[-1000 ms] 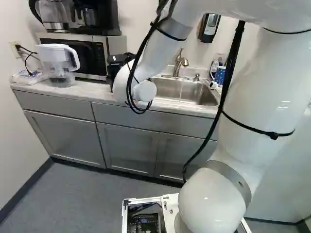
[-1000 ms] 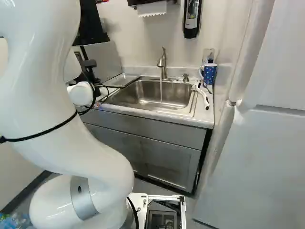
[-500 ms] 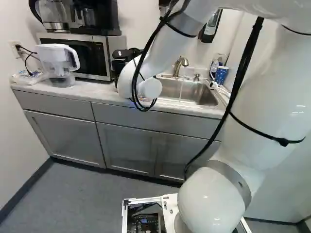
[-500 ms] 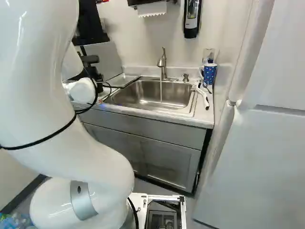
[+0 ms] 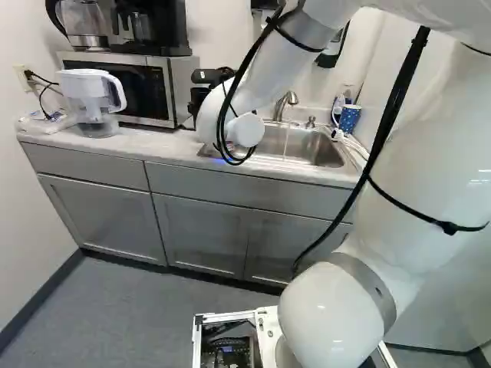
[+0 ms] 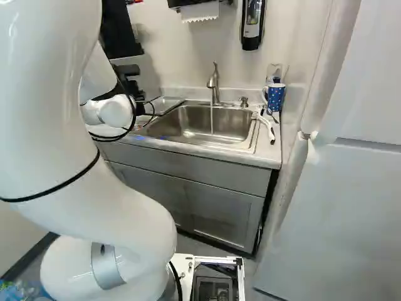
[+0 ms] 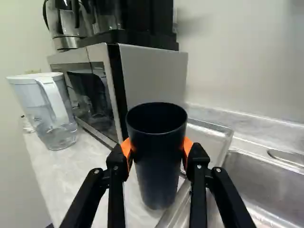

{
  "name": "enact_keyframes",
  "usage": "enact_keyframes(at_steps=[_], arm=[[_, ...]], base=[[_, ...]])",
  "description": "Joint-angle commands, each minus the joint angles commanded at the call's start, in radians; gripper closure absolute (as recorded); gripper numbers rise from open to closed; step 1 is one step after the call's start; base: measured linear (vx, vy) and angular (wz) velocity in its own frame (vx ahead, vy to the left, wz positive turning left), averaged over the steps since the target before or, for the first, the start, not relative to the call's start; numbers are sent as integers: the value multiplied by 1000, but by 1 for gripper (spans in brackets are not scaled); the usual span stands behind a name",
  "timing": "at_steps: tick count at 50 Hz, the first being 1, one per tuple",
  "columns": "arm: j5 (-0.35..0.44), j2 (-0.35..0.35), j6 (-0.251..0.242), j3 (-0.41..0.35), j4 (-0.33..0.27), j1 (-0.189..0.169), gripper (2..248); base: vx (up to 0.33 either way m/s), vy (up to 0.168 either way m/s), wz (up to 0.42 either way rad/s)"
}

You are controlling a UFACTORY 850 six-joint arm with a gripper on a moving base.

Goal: Rinse the cup and place it in the tray

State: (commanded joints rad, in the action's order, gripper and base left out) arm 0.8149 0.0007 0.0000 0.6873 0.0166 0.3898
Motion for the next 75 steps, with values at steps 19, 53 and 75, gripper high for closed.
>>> enact_keyframes(at_steps=[19,53,75], arm=[[-58,4,0,38,0,-62,128],[-63,0,0,51,0,-169,128],[-63,-13,0,39,0,-236,128]], base=[[0,0,0],[0,0,0],[0,0,0]])
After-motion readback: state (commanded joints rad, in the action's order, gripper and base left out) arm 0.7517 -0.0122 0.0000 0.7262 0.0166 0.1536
